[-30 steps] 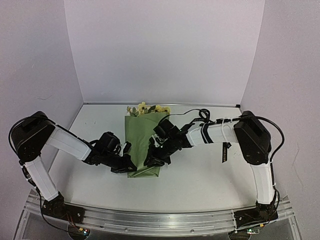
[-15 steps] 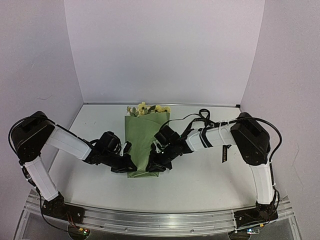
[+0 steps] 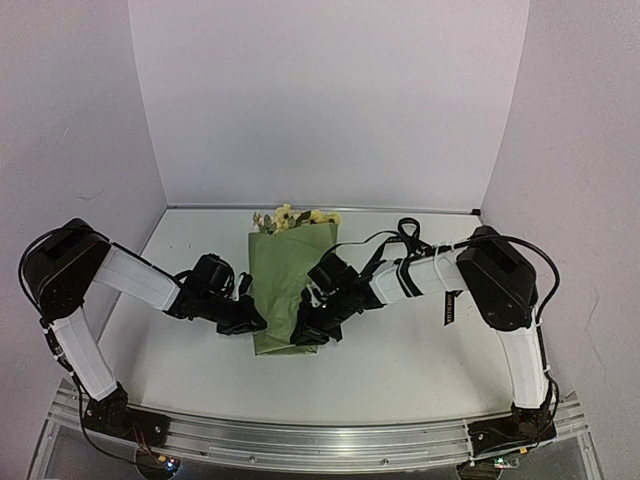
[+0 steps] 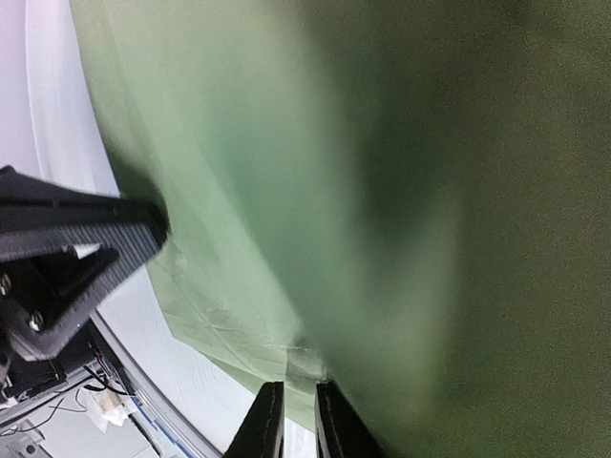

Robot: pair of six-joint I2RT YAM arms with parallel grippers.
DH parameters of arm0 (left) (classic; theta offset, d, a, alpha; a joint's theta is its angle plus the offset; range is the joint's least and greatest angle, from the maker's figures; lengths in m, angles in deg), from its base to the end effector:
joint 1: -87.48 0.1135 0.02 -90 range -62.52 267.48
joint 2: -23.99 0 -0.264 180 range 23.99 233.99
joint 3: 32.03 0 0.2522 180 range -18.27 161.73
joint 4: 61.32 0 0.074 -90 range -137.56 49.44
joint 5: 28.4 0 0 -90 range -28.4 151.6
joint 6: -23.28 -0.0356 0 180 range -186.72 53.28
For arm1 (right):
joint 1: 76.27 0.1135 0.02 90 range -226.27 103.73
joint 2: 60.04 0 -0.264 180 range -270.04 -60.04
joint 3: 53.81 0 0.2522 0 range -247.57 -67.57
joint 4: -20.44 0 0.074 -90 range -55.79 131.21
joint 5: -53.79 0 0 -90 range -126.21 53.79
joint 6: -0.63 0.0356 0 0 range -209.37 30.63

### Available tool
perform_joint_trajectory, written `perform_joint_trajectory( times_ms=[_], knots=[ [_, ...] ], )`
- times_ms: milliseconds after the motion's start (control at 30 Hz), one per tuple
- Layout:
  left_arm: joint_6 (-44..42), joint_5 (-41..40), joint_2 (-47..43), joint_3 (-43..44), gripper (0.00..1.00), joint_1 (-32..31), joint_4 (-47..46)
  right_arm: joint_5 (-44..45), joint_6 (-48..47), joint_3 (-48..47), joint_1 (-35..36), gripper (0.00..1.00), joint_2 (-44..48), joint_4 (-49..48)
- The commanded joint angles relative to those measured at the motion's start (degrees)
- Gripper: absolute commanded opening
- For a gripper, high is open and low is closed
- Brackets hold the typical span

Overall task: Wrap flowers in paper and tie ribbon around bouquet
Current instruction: Press the folded bouquet at the center of the board.

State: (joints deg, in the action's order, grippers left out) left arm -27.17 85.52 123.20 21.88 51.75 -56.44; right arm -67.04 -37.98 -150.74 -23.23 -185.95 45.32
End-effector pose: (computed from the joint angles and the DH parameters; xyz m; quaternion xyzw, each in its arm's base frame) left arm 0.2415 -0.1915 0.1130 0.0399 0.9217 -0.3577 0.1448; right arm 0.2603 0.3762 0.1207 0.0956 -0.9152 -0.3911 0.0165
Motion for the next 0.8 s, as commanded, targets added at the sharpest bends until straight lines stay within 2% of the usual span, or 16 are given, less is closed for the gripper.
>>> perform_joint_trajectory(
  times_ms=[0, 433, 767],
  knots=[
    [0.72, -0.24, 2.91, 2.85, 0.06, 2.84, 1.58, 2.56, 0.77, 1.01, -0.53, 0.14, -2.52, 1.28],
    [2.78, -1.22, 10.58, 13.05, 0.07, 8.34, 7.62, 2.28, 0.9, 1.84, -0.66, 0.14, -2.1, 1.19],
    [3.66, 2.87, 18.37, 23.75, 0.08, 15.23, 11.63, 2.06, 1.16, 3.04, -1.0, 0.13, -1.74, 0.27]
  ],
)
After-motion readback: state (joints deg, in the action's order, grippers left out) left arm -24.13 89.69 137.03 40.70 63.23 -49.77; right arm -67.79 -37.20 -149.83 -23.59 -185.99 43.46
